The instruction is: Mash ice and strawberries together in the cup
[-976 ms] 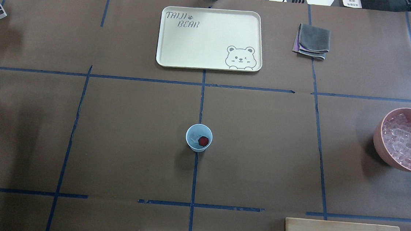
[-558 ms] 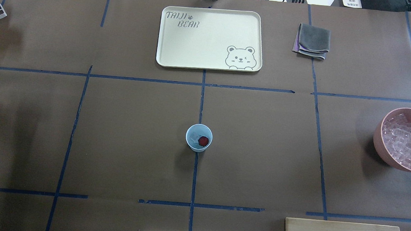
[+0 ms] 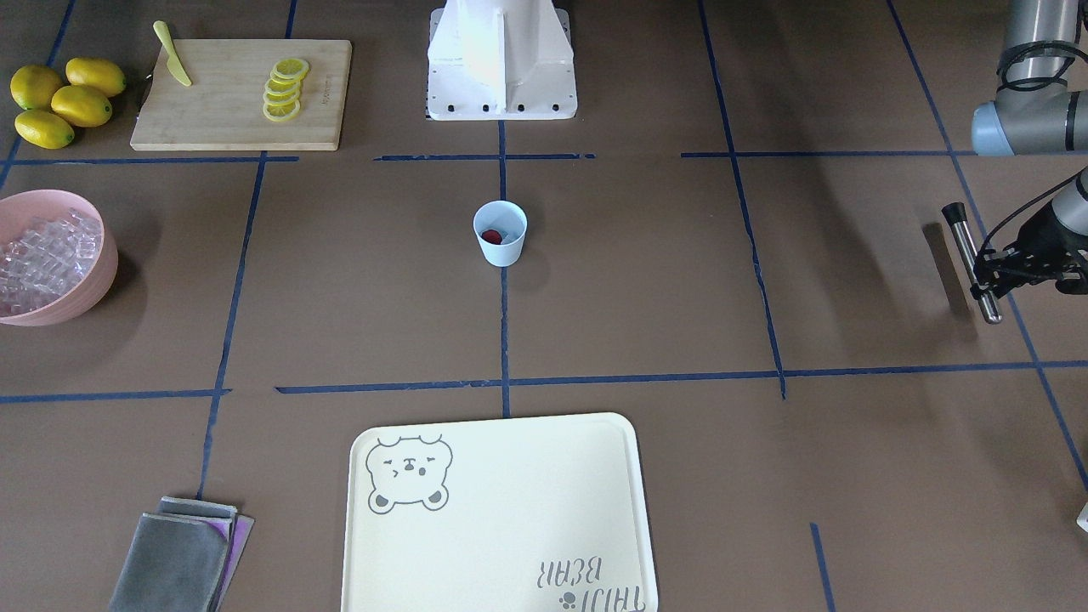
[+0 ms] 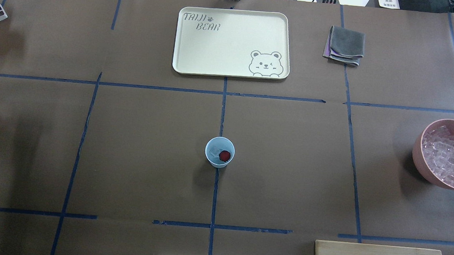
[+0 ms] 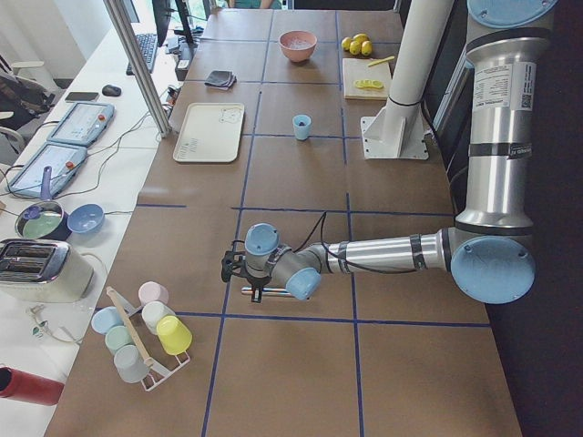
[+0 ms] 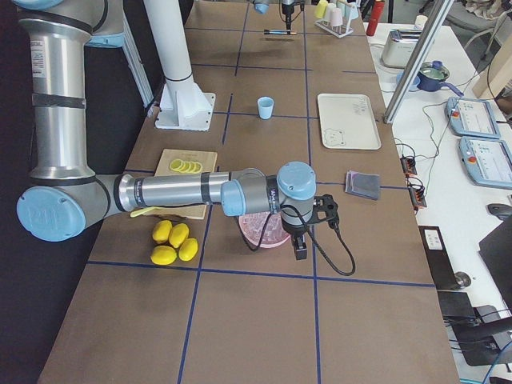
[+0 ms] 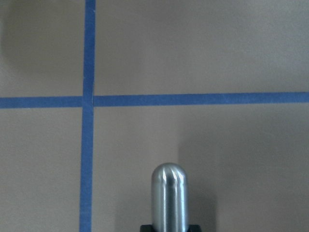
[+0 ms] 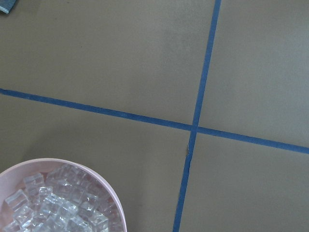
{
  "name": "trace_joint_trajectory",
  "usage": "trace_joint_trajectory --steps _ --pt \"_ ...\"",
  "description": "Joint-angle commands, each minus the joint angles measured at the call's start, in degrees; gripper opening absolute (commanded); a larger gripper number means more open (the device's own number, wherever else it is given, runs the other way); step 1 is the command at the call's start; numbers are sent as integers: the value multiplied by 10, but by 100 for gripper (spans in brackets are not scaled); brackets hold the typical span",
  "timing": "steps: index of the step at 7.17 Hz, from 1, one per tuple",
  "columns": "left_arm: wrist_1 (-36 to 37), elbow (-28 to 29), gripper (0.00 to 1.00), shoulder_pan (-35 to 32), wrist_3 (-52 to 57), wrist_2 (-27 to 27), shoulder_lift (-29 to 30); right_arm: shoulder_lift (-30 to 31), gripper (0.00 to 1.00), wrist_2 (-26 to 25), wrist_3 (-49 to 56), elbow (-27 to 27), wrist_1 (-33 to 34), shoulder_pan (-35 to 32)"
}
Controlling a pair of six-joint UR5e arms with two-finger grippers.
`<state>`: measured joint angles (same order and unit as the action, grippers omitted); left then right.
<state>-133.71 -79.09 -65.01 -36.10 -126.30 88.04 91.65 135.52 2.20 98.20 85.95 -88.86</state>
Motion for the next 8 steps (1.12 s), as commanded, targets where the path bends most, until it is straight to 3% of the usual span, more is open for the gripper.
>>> trace_joint_trajectory --steps 1,2,3,4,8 --pt "-2 0 0 6 2 0 -7 -2 100 -1 0 0 0 0" --pt "-10 1 2 6 4 0 -11 -3 100 -1 0 0 0 0" --pt "-28 2 39 6 15 0 -22 -3 100 -1 0 0 0 0" --pt "-37 8 99 6 32 3 -27 -5 100 -1 0 -1 1 0" --pt "-39 0 100 5 33 1 -22 -6 100 -8 0 1 0 0"
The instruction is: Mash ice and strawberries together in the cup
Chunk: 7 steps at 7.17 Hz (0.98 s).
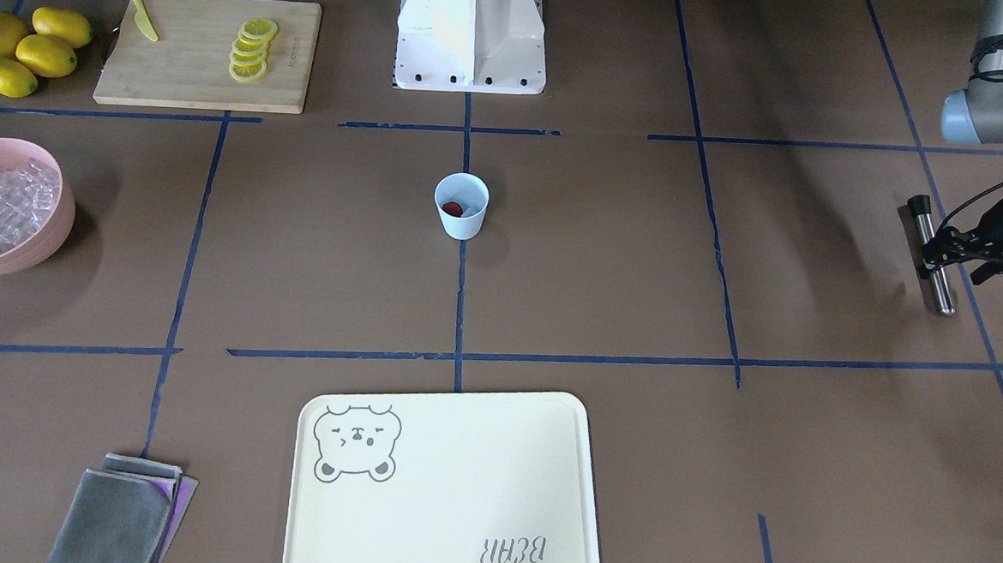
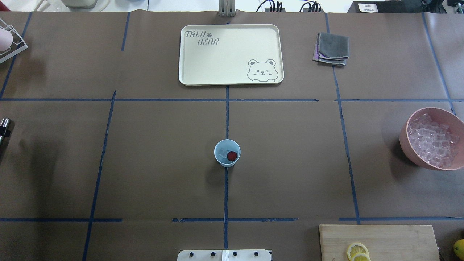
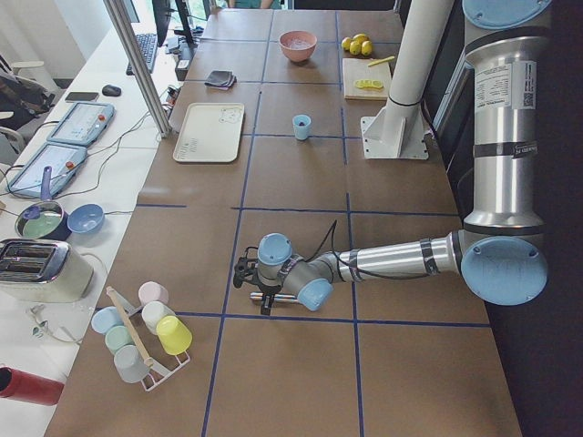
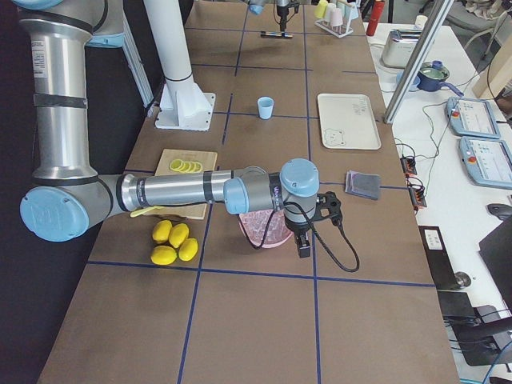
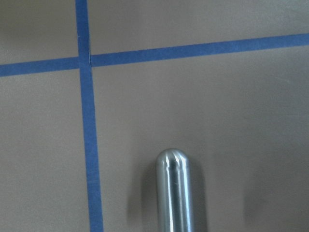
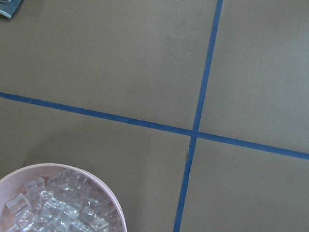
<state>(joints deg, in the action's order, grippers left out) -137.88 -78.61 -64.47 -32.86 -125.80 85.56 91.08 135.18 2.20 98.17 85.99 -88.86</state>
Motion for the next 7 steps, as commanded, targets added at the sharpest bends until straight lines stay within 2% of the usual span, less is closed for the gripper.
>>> trace_joint_trajectory --steps 1,2,3,4,7 --pt "7 -8 100 -6 2 -7 3 0 100 -4 1 1 1 0" --pt "9 -10 100 -7 3 -10 2 0 100 -5 1 1 1 0" --pt "21 -10 100 -11 21 -44 2 1 100 -5 1 0 1 0" --pt "50 -18 100 -34 65 -48 2 2 100 -4 0 -1 4 0" --pt "338 -116 100 -162 303 -47 33 5 100 -1 0 -5 7 0"
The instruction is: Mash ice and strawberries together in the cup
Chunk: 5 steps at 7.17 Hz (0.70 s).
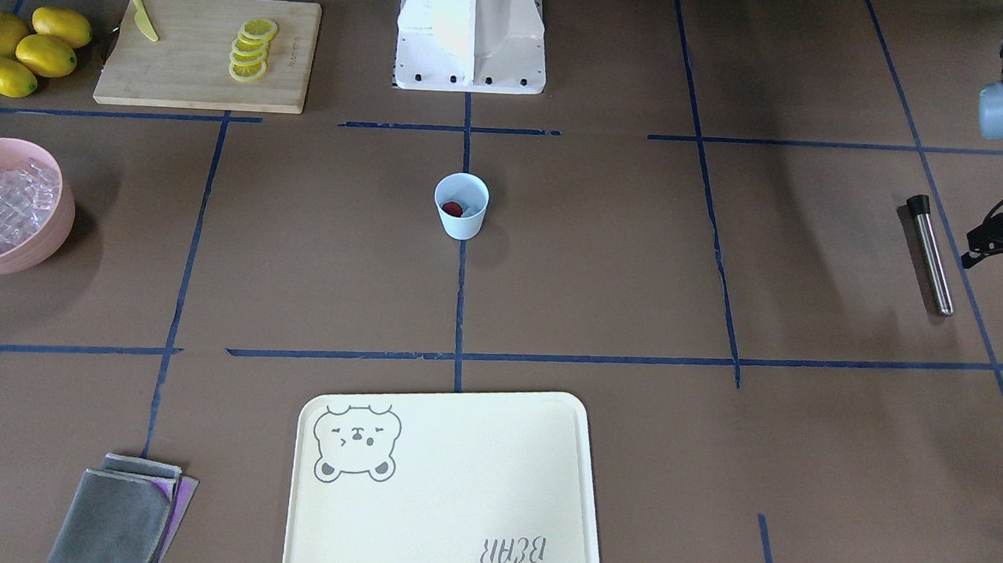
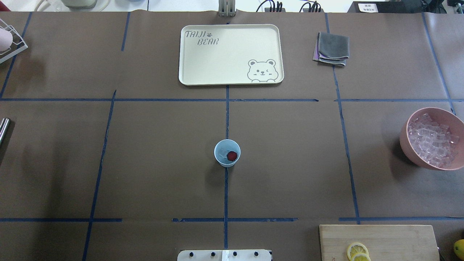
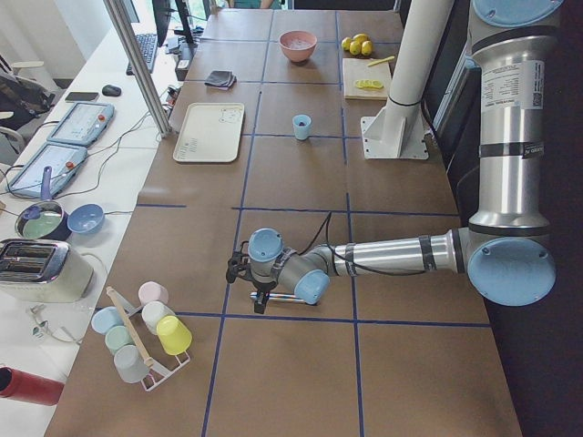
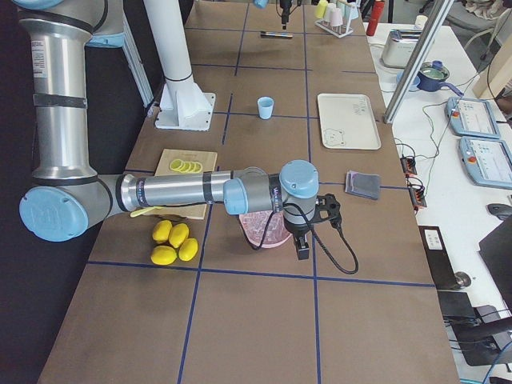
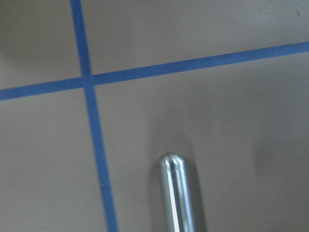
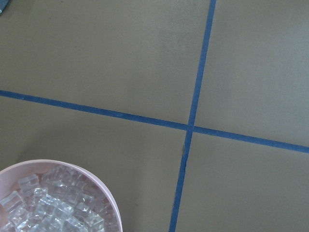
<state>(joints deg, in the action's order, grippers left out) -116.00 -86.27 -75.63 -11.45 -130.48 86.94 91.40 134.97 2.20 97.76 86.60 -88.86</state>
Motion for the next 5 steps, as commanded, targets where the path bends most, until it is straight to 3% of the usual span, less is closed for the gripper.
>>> trace_joint_trajectory --steps 1,4,5 --pt "173 -45 100 -75 140 -3 27 3 100 3 -1 -1 2 0" --pt "228 -41 100 -145 175 -76 26 5 100 4 -2 -3 2 0" --pt "228 -40 100 -158 174 -75 25 5 100 4 -2 1 1 0"
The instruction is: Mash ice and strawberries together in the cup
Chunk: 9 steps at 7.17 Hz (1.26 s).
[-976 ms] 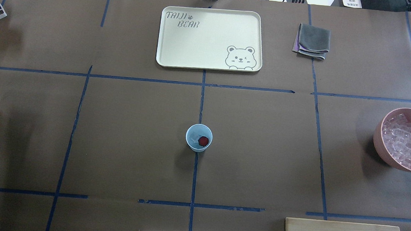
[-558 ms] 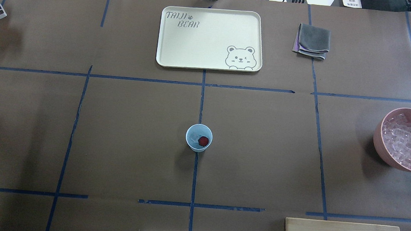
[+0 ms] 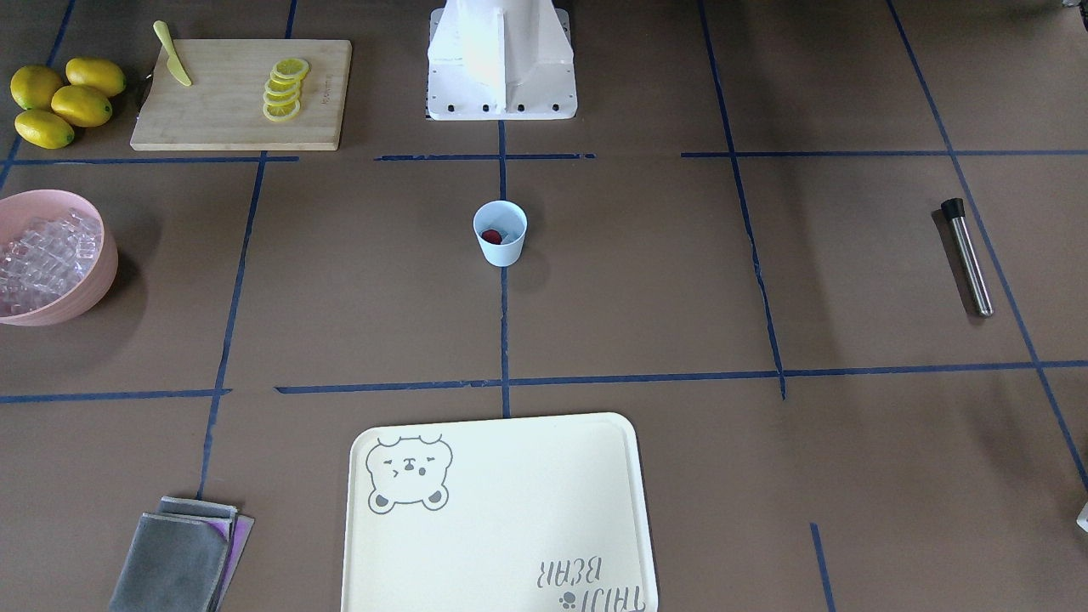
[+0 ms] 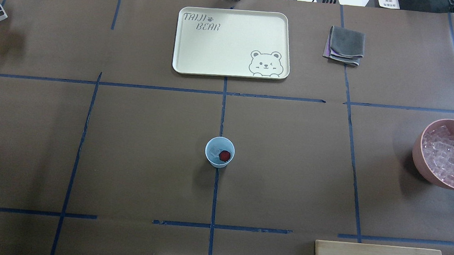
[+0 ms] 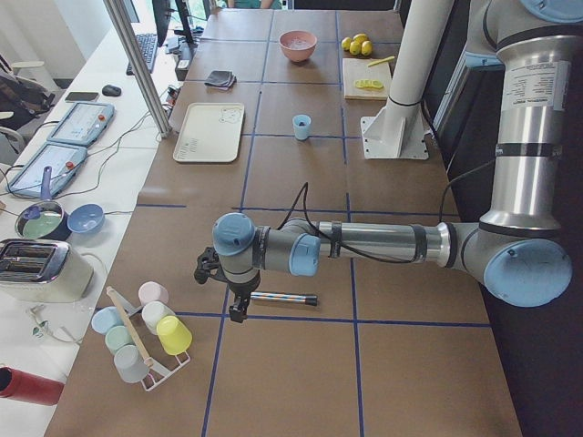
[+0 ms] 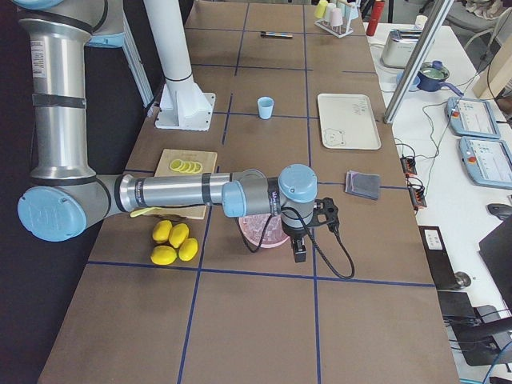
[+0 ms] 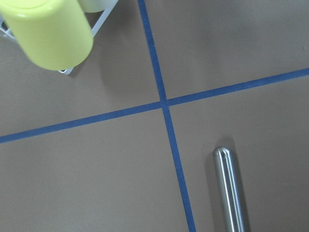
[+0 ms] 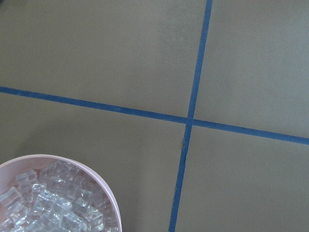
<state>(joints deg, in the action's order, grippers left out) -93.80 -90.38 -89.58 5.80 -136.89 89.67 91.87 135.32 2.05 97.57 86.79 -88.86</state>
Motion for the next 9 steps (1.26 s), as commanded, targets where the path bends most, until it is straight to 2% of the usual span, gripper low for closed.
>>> trace_joint_trajectory --steps 1,5,7,9 --pt "6 2 100 -19 0 -10 -4 4 100 -1 1 3 -7 0" --pt "5 2 100 -19 -4 -7 -6 5 100 -4 2 0 -7 0" --pt "5 2 100 -19 -13 -7 -4 8 100 6 7 -45 -5 -4" --pt "3 4 100 -19 -23 -6 -4 9 100 27 8 -51 -5 -27"
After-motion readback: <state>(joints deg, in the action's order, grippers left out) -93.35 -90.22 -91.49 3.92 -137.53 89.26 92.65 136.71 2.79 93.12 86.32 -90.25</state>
